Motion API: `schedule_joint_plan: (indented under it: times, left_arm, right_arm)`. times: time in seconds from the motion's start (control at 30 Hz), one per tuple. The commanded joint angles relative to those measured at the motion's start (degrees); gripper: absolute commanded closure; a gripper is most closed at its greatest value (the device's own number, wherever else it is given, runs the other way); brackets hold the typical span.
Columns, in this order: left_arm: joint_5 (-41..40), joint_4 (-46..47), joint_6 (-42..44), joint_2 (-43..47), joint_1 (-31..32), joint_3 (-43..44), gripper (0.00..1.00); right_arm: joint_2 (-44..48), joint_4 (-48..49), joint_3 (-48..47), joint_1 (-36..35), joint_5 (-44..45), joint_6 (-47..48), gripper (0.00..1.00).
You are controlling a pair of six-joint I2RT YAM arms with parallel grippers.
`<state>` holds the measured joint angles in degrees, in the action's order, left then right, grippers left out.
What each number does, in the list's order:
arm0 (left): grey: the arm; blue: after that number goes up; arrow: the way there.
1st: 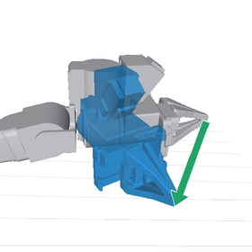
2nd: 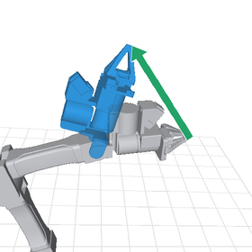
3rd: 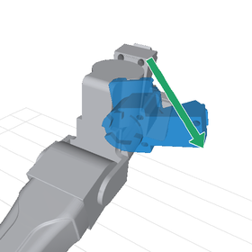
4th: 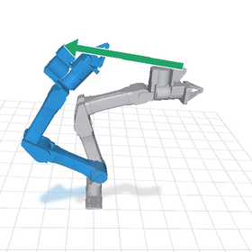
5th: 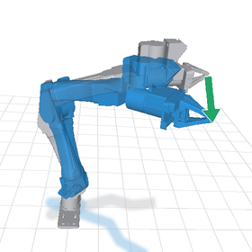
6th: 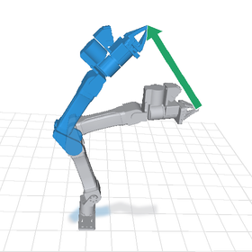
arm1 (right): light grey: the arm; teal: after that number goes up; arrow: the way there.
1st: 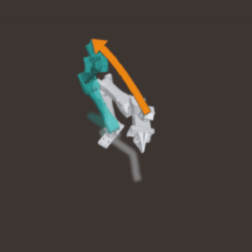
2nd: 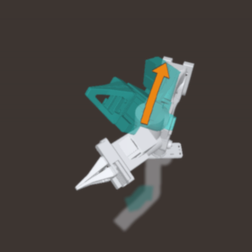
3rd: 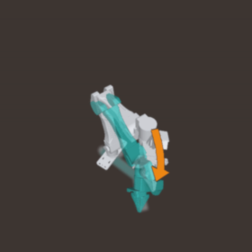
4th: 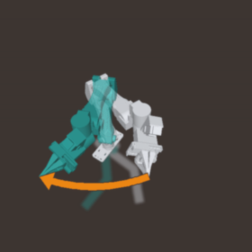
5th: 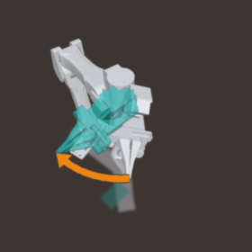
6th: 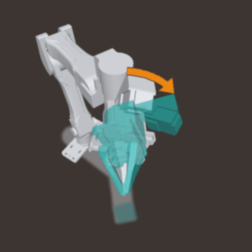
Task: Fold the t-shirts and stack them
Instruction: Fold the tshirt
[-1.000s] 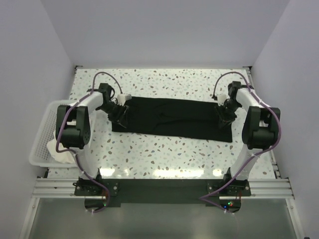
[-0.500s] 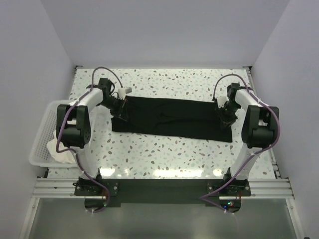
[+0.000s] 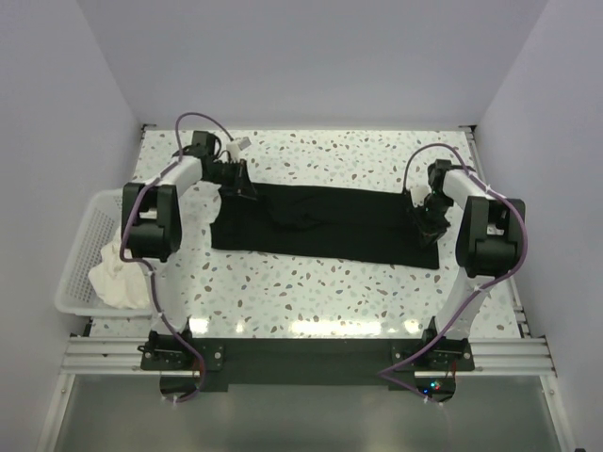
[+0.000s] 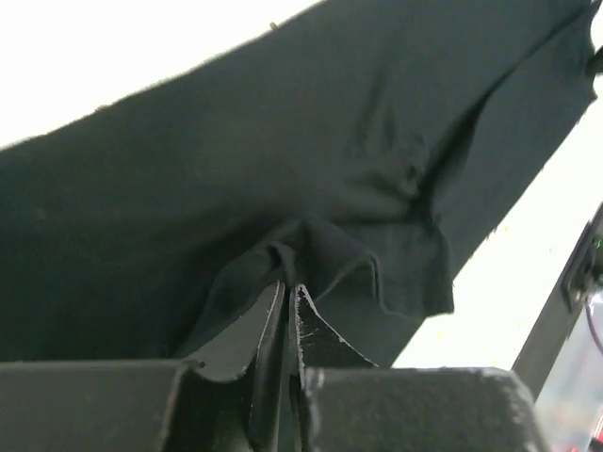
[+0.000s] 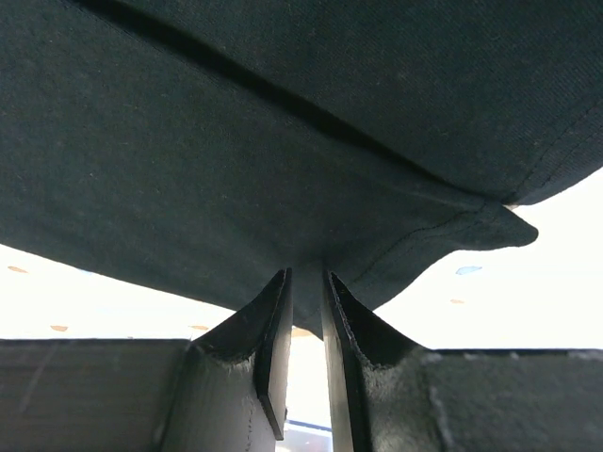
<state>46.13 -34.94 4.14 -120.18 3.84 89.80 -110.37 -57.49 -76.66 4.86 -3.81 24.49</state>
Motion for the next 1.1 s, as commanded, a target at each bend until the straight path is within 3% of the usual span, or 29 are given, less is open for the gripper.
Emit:
schedule_joint_plan:
  times: [0.0, 0.13, 0.2, 0.23, 0.33, 0.4, 0.6, 0.77, 0.9, 1.07]
  left_arm:
    - [1.96, 12.85, -9.65, 1.43, -0.4, 0.39, 0.89]
    - [-3.67, 30.76, -18.02, 9.6, -3.39, -10.66, 0.89]
    - [-6.48, 33.0, -17.25, 13.82, -3.84, -13.15, 0.82]
    - [-7.01, 31.09, -15.85, 15.57, -3.84, -13.85, 0.76]
    - [-7.1, 21.96, -7.42, 16.99, -3.57, -13.43, 0.71]
    - [-8.24, 16.6, 0.23, 17.61, -3.13, -12.99, 0.71]
    - [-12.9, 3.49, 10.0, 18.58, 0.72, -17.2, 0.76]
    - [-11.25, 5.4, 8.61, 14.54, 8.54, -15.8, 0.75]
    - [-11.06, 11.29, 3.43, 9.54, 11.89, -10.54, 0.75]
    - [-12.11, 11.82, 0.79, 0.84, 15.49, -4.46, 0.75]
  right_arm:
    - [0.68, -0.34, -0.77, -0.29, 1.53, 0.38, 0.77]
    - [1.29, -0.43, -1.12, -0.29, 1.53, 0.65, 0.77]
    - [1.3, -0.6, -1.47, -0.38, 1.0, 0.82, 0.77]
    - [1.56, -0.78, -1.65, -0.29, 0.91, 0.82, 0.77]
    - [2.08, -0.78, -2.09, -0.29, 0.39, 1.35, 0.77]
    - [2.7, -0.78, -2.17, -0.29, 0.3, 1.61, 0.77]
    - [3.84, -0.95, -2.09, -0.29, -0.4, 1.96, 0.78]
    - [3.67, -0.86, -1.91, -0.38, -0.84, 2.05, 0.78]
    - [3.75, -0.43, -1.74, -0.38, -0.49, 2.4, 0.78]
    - [3.23, 0.8, -0.43, -0.38, 1.44, 3.19, 0.78]
